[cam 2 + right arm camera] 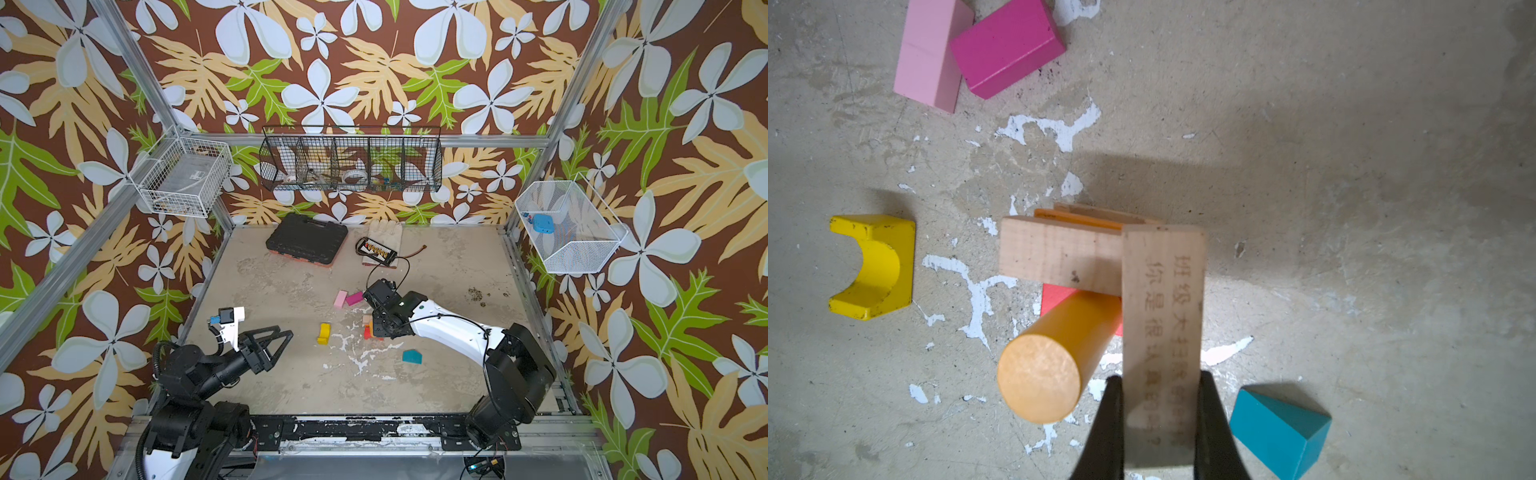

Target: Build the wood block tower

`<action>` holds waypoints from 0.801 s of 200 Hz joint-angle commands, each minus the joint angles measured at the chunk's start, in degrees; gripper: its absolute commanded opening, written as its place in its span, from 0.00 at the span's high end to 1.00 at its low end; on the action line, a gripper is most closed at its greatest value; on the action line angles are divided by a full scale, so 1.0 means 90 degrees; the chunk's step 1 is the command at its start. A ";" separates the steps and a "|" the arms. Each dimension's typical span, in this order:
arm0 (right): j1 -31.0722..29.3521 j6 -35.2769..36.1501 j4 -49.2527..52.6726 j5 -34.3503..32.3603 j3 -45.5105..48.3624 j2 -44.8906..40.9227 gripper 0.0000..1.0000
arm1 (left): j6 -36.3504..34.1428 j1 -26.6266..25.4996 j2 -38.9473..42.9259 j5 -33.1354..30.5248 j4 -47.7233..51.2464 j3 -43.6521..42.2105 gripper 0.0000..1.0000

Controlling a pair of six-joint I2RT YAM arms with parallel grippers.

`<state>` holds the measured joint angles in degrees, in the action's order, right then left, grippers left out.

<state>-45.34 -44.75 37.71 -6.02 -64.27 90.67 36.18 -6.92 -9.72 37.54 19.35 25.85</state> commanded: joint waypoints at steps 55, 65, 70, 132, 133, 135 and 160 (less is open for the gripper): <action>0.0006 0.0012 0.0009 -0.0059 -0.0144 0.0217 1.00 | 0.0045 -0.0007 0.0007 0.0018 -0.0139 -0.0001 0.00; 0.0001 0.0026 0.0009 -0.0063 -0.0149 0.0235 0.99 | 0.0046 -0.0009 0.0008 0.0019 -0.0134 -0.0001 0.00; -0.0001 0.0030 0.0008 -0.0060 -0.0156 0.0238 0.98 | 0.0054 -0.0008 0.0013 0.0019 -0.0138 -0.0001 0.00; 0.0000 0.0020 0.0009 -0.0052 -0.0170 0.0203 0.93 | 0.0060 -0.0007 0.0012 0.0018 -0.0138 -0.0003 0.00; -0.0001 0.0016 0.0009 -0.0053 -0.0171 0.0201 0.93 | 0.0061 -0.0010 0.0009 0.0018 -0.0139 -0.0002 0.00; 0.0004 0.0018 0.0009 -0.0053 -0.0168 0.0202 0.93 | 0.0061 -0.0007 0.0011 0.0018 -0.0139 -0.0001 0.00; 0.0004 0.0024 -0.0025 -0.0006 -0.0170 0.0218 0.90 | 0.0061 -0.0005 0.0007 0.0021 -0.0136 -0.0001 0.00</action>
<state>-45.34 -44.71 37.65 -6.02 -65.47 92.68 36.21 -6.92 -9.72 37.54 19.35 25.85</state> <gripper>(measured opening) 0.149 0.998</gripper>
